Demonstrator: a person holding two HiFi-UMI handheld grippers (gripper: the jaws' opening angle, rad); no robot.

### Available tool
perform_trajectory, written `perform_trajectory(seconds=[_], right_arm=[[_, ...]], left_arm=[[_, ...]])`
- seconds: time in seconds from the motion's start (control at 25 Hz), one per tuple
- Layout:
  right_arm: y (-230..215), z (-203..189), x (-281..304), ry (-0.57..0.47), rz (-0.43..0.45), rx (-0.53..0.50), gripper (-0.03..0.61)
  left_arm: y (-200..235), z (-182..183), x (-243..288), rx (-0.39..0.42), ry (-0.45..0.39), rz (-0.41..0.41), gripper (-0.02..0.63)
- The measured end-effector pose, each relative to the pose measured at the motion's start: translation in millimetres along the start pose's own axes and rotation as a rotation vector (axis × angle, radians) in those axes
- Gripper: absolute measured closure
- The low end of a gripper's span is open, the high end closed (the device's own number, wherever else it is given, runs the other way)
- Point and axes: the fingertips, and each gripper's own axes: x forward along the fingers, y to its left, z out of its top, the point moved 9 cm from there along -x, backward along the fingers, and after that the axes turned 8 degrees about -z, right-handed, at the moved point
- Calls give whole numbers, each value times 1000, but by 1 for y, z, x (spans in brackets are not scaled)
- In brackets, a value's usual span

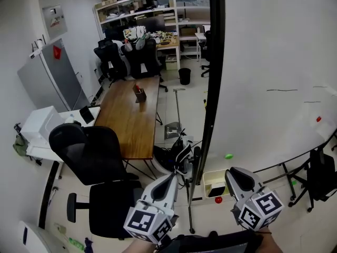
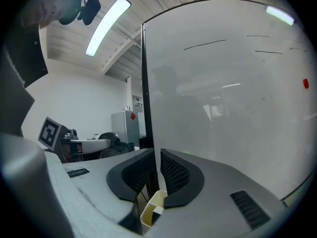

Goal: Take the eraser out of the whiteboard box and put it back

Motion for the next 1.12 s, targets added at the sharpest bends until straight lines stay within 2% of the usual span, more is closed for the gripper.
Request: perform_trajectory(seconds=[0.24,0.56,0.6,0.68,0.72,0.8,0.88,0.96,1.12], right_arm=[[-8,4,4,9,26,-5,518],[-17,2,13,6,-5,12,518],[-17,-1,14,17,-10,18,500],[-17,-8,17,46,-20,32,406],[-17,-13,19,59,-32,37,387],[-19,-25,23,85,-67,39,382],[-21,-42,29,118,-97,45,331],[-22,-61,37,162,-120,51,313],[-24,-105,49,271,-128,68,268]], left_arm=[[-1,0,11,-3,-8,30,586],[9,1,17,1,-4,42,587],[10,-1,18,1,2,41,586],[11,-6,20,-2,14,39,586],[13,-10,21,-4,20,40,586],[16,-20,24,-8,38,46,586],[21,-34,28,-16,65,55,586],[27,-49,31,-29,94,65,586],[37,-84,36,-55,149,76,586]])
